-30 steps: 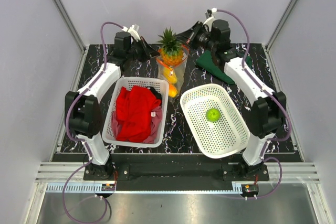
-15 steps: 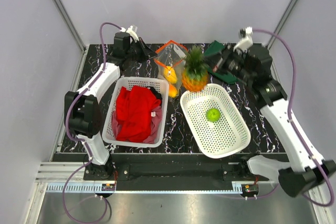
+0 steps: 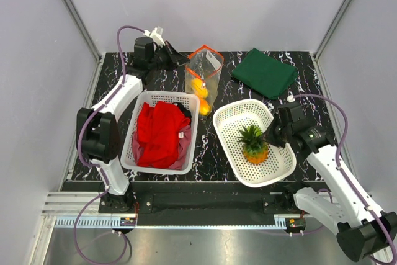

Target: Open the zip-top bag and remove the fake food

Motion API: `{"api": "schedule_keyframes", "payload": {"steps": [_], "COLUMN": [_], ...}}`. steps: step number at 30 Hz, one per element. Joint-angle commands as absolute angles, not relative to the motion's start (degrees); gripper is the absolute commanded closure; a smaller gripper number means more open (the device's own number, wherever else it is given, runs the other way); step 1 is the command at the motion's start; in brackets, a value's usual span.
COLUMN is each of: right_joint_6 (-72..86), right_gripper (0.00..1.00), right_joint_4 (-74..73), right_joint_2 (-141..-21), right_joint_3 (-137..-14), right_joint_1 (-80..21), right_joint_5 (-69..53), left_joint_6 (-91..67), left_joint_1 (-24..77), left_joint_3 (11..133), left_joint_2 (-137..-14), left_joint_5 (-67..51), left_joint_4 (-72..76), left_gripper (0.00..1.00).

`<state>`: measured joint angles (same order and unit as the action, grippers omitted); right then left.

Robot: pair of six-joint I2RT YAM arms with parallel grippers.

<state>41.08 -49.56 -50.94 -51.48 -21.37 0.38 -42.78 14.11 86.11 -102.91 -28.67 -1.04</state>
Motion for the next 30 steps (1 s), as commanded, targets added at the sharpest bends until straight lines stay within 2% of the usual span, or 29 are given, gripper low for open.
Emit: {"api": "schedule_keyframes", "payload": {"steps": [1, 2, 3, 5, 6, 9, 13, 21, 24, 27, 30], "right_joint_6": [45.17, 45.26, 45.18, 43.52, 42.37, 37.54, 31.83, 20.22, 18.99, 18.90, 17.76], "right_gripper": [1.00, 0.99, 0.91, 0.84, 0.71, 0.45, 0.30, 0.27, 0.36, 0.55, 0.55], "right_joint_4": [-51.33, -49.94, -49.23, -47.47, -47.29, -46.93, -44.65, -34.03, -29.98, -27.51, -27.86], "right_joint_2": [-51.85, -51.86, -52.12, -52.64, -53.43, -55.37, -58.79, -75.92, -83.39, -90.86, -98.51], "right_joint_3": [-47.56, -46.85, -46.15, -45.44, -45.87, -49.30, -57.97, -78.20, -86.73, -94.64, -103.69], "right_joint_1": [-21.45, -21.45, -21.53, -21.45, -21.45, -21.45, -21.45, -21.45, -21.53, -22.15, -23.90], "right_joint_5": [2.46, 2.11, 2.02, 1.58, 1.76, 2.37, 1.50, -7.10, -11.66, -15.27, -15.04], "left_joint_6": [-45.96, -46.23, -46.23, -46.23, -46.23, -46.06, -45.70, -46.49, -46.49, -46.41, -45.71], "left_joint_1": [14.59, 14.76, 14.94, 15.20, 15.29, 15.47, 15.64, 17.14, 17.84, 18.02, 18.02], "left_joint_3": [86.48, 86.57, 86.57, 86.75, 86.75, 86.75, 88.85, 93.25, 93.87, 94.39, 95.71], "left_joint_2": [-101.07, -101.16, -101.16, -101.51, -101.60, -101.78, -103.09, -107.22, -108.01, -108.54, -109.60], "left_joint_5": [-32.60, -32.69, -32.70, -32.61, -32.61, -32.43, -32.34, -34.72, -34.02, -33.57, -33.57], "left_joint_4": [7.12, 7.90, 8.08, 8.17, 8.17, 8.26, 6.95, 5.80, 5.80, 5.54, 4.49], "left_gripper": [1.00, 1.00, 1.00, 1.00, 1.00, 1.00, 1.00, 1.00, 1.00, 1.00, 1.00]}}
